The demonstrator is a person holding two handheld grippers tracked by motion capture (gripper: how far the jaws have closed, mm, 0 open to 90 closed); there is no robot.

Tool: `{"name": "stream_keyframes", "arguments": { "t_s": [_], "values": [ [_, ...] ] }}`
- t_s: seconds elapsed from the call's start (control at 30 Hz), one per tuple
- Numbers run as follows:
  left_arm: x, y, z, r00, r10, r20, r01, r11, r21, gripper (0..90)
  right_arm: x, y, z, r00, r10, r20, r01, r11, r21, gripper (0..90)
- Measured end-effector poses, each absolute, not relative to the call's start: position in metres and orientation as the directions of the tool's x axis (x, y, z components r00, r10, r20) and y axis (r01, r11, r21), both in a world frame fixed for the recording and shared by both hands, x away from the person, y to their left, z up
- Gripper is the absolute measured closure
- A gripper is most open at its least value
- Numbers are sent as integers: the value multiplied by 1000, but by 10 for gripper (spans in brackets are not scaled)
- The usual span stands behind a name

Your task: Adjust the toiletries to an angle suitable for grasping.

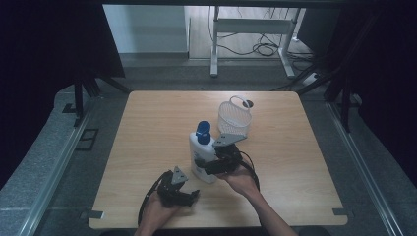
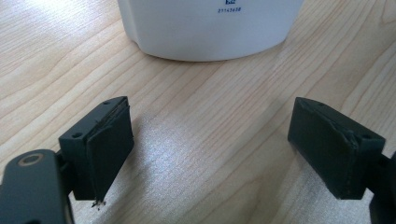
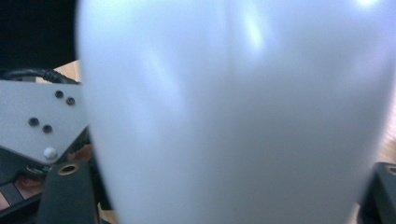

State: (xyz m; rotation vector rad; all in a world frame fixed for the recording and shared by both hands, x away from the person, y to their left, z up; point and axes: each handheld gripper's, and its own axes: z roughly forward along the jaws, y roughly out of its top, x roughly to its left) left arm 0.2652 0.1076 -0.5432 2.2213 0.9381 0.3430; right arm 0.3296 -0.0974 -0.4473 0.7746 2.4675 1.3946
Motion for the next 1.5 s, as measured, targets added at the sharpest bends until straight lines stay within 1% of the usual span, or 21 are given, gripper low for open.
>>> {"name": "stream_keyframes", "arguments": {
  "t_s": [0.23, 0.27, 0.3, 0.33, 0.97, 1.17, 1.5],
  "values": [
    [265, 107, -543, 703, 711, -25, 528, -498, 688, 135, 330, -93, -441, -843, 536, 45, 321, 435, 841, 302],
    [265, 107, -543, 703, 711, -24, 528, -498, 688, 135, 330, -92, -441, -843, 537, 30, 315, 447, 837, 330],
    [265, 107, -543, 703, 711, -25, 528, -497, 688, 135, 330, -92, -441, -843, 537, 30, 315, 447, 837, 330],
    [265, 107, -543, 703, 711, -25, 528, -497, 689, 135, 331, -92, -441, -841, 540, 22, 313, 455, 834, 349],
    [265, 108, -543, 703, 711, -25, 528, -498, 688, 135, 326, -91, -437, -836, 549, -23, 291, 478, 829, 370],
    [265, 108, -543, 703, 711, -25, 527, -497, 689, 134, 324, -93, -428, -837, 546, -38, 266, 467, 844, 370],
    [266, 108, -543, 705, 709, -22, 525, -501, 688, 134, 330, -104, -418, -834, 552, -30, 269, 453, 850, 371]
  ]
}}
